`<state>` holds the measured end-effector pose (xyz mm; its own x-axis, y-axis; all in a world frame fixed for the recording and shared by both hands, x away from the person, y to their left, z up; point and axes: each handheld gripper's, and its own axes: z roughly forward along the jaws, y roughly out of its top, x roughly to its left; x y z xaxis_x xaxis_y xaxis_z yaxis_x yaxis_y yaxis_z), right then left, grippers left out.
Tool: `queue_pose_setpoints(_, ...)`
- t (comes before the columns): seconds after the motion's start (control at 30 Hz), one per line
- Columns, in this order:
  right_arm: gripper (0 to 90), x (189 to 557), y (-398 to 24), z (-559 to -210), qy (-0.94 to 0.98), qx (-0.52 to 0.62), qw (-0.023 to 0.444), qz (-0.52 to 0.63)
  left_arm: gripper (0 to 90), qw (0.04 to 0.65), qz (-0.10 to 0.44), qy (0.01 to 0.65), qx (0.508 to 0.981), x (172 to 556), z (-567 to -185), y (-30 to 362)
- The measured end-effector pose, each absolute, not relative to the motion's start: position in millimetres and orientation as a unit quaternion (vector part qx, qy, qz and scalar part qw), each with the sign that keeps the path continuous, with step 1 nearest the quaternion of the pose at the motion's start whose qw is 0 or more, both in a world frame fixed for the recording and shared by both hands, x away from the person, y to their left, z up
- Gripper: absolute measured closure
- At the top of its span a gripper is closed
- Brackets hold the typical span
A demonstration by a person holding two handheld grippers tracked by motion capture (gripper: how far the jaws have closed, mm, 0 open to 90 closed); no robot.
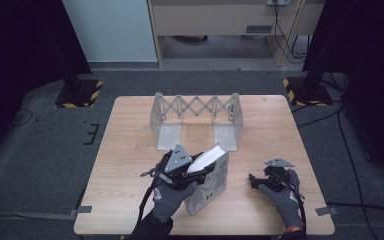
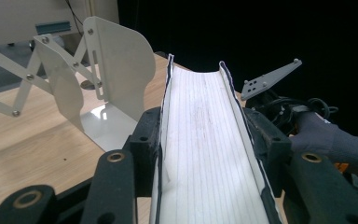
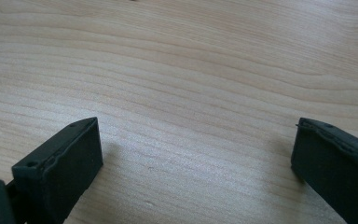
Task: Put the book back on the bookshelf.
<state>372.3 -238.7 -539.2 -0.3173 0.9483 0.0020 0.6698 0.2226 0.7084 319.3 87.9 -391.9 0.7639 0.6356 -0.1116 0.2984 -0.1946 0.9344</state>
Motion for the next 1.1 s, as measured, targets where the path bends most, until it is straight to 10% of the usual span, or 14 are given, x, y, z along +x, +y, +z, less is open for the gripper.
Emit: queue_pose_setpoints(1.1, 2.2, 372.2, -238.8, -539.2, 0.75, 0.54, 0.222, 0.312, 52.3, 0.542, 0.229, 0.411, 0.696, 376.5, -341.8, 179.0)
